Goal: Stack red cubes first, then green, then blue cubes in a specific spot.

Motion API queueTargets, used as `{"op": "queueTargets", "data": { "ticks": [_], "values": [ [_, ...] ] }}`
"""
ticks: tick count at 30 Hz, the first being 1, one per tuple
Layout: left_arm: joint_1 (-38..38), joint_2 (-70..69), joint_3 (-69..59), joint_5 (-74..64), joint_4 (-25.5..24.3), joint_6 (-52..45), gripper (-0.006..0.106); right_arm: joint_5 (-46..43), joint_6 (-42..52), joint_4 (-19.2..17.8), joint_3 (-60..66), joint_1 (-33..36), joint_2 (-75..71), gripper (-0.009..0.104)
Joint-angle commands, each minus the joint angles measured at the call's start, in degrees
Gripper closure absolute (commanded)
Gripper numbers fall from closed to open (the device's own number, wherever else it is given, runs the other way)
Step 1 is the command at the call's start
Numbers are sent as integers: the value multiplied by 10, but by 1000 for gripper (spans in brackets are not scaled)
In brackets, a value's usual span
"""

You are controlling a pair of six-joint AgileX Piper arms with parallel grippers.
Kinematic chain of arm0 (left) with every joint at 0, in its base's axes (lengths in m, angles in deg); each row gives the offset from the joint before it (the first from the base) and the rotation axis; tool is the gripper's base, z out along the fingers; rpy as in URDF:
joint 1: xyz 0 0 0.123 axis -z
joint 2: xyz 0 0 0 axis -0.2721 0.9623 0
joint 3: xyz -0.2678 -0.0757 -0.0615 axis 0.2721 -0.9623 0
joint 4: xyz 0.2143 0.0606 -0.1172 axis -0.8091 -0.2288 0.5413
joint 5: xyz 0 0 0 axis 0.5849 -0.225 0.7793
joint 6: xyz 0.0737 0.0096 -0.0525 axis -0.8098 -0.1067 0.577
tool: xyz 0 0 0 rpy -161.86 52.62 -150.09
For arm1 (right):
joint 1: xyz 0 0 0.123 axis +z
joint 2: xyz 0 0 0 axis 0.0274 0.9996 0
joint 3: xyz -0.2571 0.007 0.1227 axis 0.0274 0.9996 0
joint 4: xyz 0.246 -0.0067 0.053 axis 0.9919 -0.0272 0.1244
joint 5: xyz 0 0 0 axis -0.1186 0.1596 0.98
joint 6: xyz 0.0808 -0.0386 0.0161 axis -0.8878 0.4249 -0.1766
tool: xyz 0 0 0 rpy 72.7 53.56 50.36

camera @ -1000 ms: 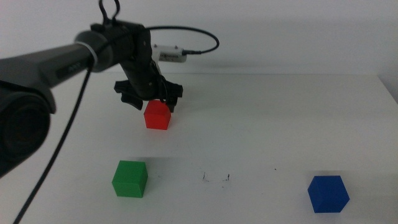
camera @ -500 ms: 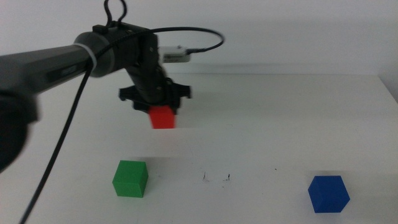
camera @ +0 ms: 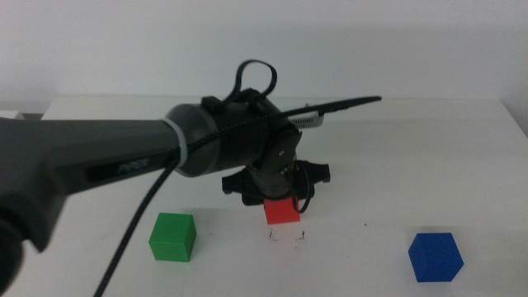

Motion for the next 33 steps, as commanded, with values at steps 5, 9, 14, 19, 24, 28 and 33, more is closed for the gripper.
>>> {"op": "queueTargets", "data": {
  "ticks": [5, 9, 14, 19, 24, 28, 33],
  "values": [
    [0, 24, -2, 11, 25, 5, 102, -8, 2, -2, 2, -5, -3, 2],
    [0, 29, -4, 7, 25, 5, 102, -8, 2, -2, 2, -5, -3, 2],
    [0, 31, -4, 8, 25, -14, 92, -8, 2, -2, 2, -5, -3, 2],
    [0, 35, -4, 9, 32, -39, 76, -8, 2, -2, 2, -5, -3, 2],
    [0, 36, -4, 13, 37, -60, 56, -8, 2, -2, 2, -5, -3, 2],
    [0, 36, -4, 19, 34, -60, 34, -8, 2, -2, 2, -5, -3, 2],
    [0, 36, -4, 29, 36, -59, 13, -8, 2, -2, 2, -5, -3, 2]
  ]
}}
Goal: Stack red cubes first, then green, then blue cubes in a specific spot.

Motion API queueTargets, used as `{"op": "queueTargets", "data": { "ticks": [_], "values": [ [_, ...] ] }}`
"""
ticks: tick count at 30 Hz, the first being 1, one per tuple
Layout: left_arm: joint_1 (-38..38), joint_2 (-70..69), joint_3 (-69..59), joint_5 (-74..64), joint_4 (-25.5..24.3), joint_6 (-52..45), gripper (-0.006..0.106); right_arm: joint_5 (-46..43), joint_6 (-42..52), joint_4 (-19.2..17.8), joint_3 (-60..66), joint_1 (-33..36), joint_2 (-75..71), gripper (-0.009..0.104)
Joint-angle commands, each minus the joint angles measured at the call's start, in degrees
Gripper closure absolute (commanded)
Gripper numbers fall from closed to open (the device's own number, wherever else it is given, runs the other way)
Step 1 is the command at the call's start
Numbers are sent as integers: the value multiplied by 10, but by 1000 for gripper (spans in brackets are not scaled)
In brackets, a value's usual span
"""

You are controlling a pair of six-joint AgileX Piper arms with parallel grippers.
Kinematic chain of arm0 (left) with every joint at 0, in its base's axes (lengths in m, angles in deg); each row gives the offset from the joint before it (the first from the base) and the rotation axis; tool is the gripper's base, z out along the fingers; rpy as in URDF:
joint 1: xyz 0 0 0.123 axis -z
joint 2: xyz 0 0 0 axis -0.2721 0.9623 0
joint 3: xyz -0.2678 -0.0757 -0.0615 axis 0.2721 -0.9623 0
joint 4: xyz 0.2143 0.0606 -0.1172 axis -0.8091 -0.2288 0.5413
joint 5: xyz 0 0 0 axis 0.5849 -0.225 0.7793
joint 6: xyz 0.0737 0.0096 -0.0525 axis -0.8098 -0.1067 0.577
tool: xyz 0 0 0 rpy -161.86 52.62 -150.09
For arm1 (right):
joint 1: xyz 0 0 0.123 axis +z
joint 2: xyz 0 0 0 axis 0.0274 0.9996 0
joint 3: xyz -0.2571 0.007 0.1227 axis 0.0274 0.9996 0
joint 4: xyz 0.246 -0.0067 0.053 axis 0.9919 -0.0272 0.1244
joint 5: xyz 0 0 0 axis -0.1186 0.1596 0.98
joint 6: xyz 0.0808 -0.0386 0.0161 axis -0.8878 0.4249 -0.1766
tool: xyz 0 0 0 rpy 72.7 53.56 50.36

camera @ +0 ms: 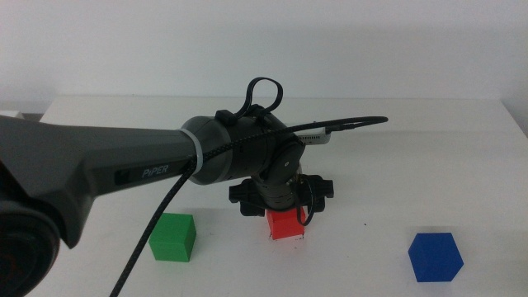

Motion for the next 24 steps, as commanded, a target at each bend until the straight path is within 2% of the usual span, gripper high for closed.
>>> {"op": "queueTargets", "data": {
  "ticks": [1, 3, 5, 9, 12, 15, 17, 20, 22, 24],
  "values": [
    [0, 0, -3, 6, 4, -3, 10, -8, 2, -2, 2, -5, -3, 2],
    [0, -18, -1, -19, 22, -5, 7, -8, 2, -2, 2, -5, -3, 2],
    [0, -68, 3, -61, 14, -11, 7, -8, 2, -2, 2, -5, -3, 2],
    [-1, -180, 1, -195, -94, -42, 7, -8, 2, -2, 2, -5, -3, 2],
    [-29, -239, -26, -265, -120, -67, 7, -8, 2, -2, 2, -5, -3, 2],
    [-92, -281, -91, -239, -77, -139, 7, -8, 2, -2, 2, -5, -3, 2],
    [-139, -291, -139, -198, -7, -199, 7, -8, 2, -2, 2, -5, -3, 2],
    [-191, -284, -192, -132, 72, -275, 7, -8, 2, -2, 2, -5, -3, 2],
    [-208, -272, -212, -98, 98, -310, 7, -8, 2, -2, 2, -5, -3, 2],
    [-215, -257, -221, -81, 102, -318, 7, -8, 2, -2, 2, -5, -3, 2]
  ]
}}
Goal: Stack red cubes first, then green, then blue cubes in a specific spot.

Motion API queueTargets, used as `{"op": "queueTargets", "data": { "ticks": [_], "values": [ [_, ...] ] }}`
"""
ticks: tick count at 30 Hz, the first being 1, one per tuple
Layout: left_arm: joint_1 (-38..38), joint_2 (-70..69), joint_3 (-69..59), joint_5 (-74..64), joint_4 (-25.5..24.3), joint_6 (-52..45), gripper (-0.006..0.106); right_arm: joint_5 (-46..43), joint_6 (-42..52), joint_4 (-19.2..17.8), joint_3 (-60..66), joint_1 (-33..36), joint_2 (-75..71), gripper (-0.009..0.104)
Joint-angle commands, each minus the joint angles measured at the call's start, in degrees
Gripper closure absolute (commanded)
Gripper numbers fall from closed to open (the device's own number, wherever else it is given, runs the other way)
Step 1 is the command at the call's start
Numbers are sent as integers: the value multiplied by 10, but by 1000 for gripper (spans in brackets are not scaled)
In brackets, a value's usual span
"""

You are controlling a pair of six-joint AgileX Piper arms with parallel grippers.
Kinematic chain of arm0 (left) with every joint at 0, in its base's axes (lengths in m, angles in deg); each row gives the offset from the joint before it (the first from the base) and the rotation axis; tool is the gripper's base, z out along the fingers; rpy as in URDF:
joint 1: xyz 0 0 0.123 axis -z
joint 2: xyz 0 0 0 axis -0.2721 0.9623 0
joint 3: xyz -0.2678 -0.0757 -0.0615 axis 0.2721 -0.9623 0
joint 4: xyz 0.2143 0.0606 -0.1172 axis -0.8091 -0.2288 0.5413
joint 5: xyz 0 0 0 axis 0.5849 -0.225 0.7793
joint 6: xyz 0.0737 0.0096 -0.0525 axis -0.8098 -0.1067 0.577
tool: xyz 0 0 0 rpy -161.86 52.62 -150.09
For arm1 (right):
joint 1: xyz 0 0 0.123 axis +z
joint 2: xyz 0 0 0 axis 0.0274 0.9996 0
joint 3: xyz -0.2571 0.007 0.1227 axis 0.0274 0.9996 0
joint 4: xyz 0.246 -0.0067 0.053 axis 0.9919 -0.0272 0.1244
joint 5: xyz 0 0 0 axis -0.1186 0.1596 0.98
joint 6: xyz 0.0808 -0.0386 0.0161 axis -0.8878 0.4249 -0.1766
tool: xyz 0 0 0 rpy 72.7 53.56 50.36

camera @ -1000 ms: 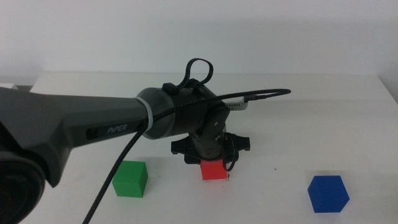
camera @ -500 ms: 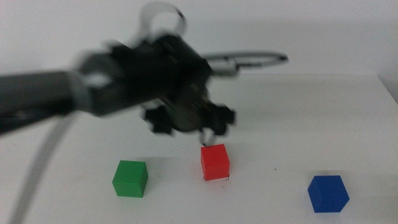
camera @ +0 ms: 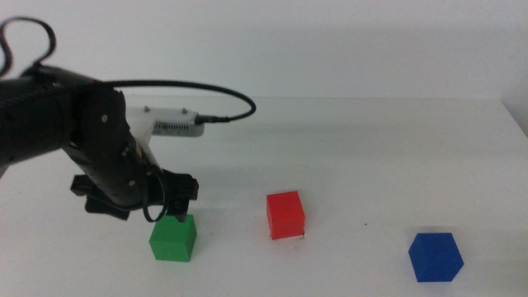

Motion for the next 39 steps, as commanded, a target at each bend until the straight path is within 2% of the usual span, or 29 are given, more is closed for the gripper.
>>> {"op": "queueTargets", "data": {
  "ticks": [1, 7, 10, 12, 14, 18, 21, 22, 24, 26, 32, 39],
  "values": [
    [-8, 17, -10, 32, 21, -21, 7, -8, 2, -2, 2, -5, -3, 2],
    [-8, 80, -10, 61, 44, -42, 7, -8, 2, -2, 2, -5, -3, 2],
    [-8, 107, -10, 65, 67, -59, 14, -8, 2, -2, 2, -5, -3, 2],
    [-8, 117, -10, 63, 73, -60, 24, -8, 2, -2, 2, -5, -3, 2],
    [-8, 114, -10, 61, 74, -60, 42, -8, 2, -2, 2, -5, -3, 2],
    [5, 74, 20, 0, 115, -40, 78, -8, 2, -2, 2, -5, -3, 2],
    [67, 44, 83, -52, 71, 60, 100, -8, 2, -2, 2, -5, -3, 2],
    [93, 45, 113, -67, 46, 104, 102, -8, 2, -2, 2, -5, -3, 2],
    [133, 62, 171, -93, 15, 171, 102, -8, 2, -2, 2, -5, -3, 2],
    [162, 93, 222, -106, 10, 208, 102, -8, 2, -2, 2, -5, -3, 2],
    [199, 189, 313, -109, 6, 252, 97, -8, 2, -2, 2, -5, -3, 2],
    [202, 248, 354, -110, -2, 260, 92, -8, 2, -2, 2, -5, -3, 2]
  ]
}}
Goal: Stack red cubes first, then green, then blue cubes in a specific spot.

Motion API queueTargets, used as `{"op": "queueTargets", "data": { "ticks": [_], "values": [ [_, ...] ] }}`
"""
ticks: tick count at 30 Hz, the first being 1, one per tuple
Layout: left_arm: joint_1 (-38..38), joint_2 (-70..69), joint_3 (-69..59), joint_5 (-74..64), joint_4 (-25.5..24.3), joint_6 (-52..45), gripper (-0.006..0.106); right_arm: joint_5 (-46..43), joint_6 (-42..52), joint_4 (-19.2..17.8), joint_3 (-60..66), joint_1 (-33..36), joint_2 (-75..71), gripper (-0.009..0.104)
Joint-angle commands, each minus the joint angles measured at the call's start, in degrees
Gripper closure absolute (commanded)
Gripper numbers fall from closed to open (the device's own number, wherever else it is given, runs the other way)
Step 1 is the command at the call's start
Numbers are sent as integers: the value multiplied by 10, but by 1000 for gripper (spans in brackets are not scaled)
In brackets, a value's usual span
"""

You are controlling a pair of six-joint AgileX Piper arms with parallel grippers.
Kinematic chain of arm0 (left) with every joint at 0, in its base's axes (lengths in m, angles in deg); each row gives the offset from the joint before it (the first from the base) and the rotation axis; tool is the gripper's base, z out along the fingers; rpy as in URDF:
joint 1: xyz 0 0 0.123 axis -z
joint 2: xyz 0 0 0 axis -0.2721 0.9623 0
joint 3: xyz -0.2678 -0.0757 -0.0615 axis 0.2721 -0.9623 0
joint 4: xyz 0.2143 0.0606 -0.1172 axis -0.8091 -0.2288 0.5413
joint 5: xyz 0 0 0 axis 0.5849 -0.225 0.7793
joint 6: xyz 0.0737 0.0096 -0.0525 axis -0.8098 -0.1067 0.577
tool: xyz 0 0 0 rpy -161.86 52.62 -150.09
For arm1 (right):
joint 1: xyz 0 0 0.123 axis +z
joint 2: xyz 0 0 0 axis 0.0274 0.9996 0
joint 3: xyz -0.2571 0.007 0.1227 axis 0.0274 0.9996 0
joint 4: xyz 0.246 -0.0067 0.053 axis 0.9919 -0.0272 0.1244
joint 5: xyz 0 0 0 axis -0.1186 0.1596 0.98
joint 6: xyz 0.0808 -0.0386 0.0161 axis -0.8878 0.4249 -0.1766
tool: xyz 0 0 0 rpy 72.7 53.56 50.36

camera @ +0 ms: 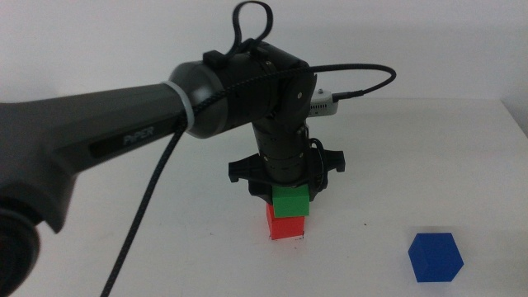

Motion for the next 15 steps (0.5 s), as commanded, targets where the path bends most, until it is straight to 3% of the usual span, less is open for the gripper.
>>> {"op": "queueTargets", "data": {
  "ticks": [1, 8, 15],
  "values": [
    [2, 6, 10, 1, -12, 10, 92, -8, 2, -2, 2, -5, -3, 2],
    [2, 17, 12, 7, -33, 20, 92, -8, 2, -2, 2, -5, -3, 2],
    [2, 34, 12, 9, -24, 20, 92, -8, 2, -2, 2, -5, -3, 2]
  ]
}}
